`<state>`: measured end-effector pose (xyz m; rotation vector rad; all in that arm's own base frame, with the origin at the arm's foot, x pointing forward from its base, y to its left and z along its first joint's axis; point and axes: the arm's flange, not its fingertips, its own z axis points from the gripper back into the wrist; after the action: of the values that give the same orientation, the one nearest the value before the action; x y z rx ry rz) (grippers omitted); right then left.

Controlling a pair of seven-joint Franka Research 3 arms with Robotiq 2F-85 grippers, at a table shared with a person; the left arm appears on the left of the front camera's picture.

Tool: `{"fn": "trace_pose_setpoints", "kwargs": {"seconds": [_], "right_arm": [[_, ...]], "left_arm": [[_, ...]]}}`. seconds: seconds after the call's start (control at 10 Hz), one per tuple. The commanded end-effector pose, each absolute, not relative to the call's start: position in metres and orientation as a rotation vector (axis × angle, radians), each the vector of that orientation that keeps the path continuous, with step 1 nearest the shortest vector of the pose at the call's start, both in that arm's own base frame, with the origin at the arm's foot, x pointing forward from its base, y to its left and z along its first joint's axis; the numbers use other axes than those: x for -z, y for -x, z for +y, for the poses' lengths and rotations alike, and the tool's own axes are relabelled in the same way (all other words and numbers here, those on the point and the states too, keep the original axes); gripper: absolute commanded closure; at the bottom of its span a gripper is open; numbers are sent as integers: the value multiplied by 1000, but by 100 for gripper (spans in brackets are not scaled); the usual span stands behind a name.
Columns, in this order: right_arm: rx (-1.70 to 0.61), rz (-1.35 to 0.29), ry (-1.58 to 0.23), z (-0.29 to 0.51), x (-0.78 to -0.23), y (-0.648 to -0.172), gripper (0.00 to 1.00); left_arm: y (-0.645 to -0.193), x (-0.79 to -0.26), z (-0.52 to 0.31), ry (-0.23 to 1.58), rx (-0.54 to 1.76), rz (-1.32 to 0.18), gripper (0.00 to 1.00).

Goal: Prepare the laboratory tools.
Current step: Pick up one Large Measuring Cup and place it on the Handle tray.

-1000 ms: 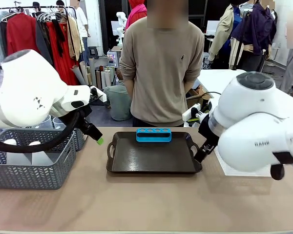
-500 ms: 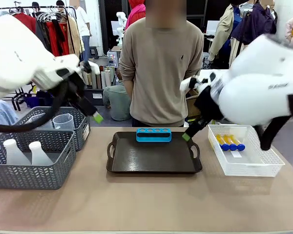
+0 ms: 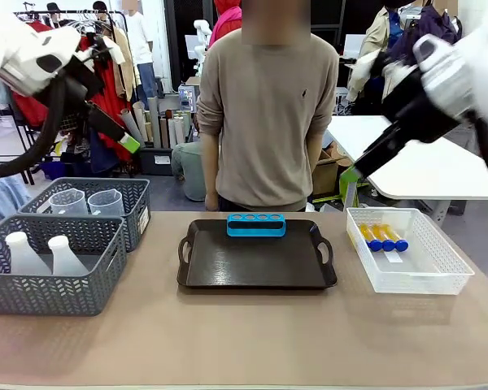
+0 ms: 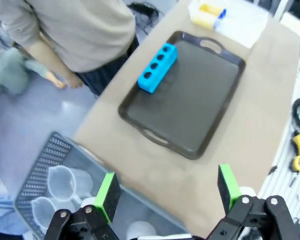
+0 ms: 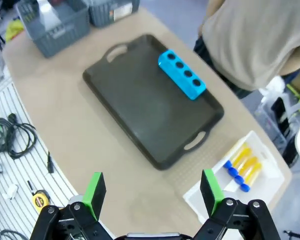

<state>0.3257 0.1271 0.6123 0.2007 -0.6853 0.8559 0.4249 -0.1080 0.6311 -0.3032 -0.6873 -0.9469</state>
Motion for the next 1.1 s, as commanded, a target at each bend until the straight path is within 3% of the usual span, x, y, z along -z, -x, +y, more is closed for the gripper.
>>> {"fn": "trace_pose_setpoints", "kwargs": {"seconds": [0.0,0.2,0.6,0.7,1.0], "right_arm": [[-836,-738,-321,89,-626,-335,0],[-834,-722,-241,103,-623,-328,0],[-830,-730,-250,98,-626,-328,0],[-807,-701,-364,88,-639,-346,0],[-932,-683,-429,66,-669,-377,0]], "left_arm": [[-433,-628,-99,300,989,-711,0],[-427,-634,-104,291,964,-699,0],[-428,-633,-106,287,973,-697,0],[-430,-633,-96,303,1060,-696,0],[-438,-646,-75,338,1147,-683,0]]}}
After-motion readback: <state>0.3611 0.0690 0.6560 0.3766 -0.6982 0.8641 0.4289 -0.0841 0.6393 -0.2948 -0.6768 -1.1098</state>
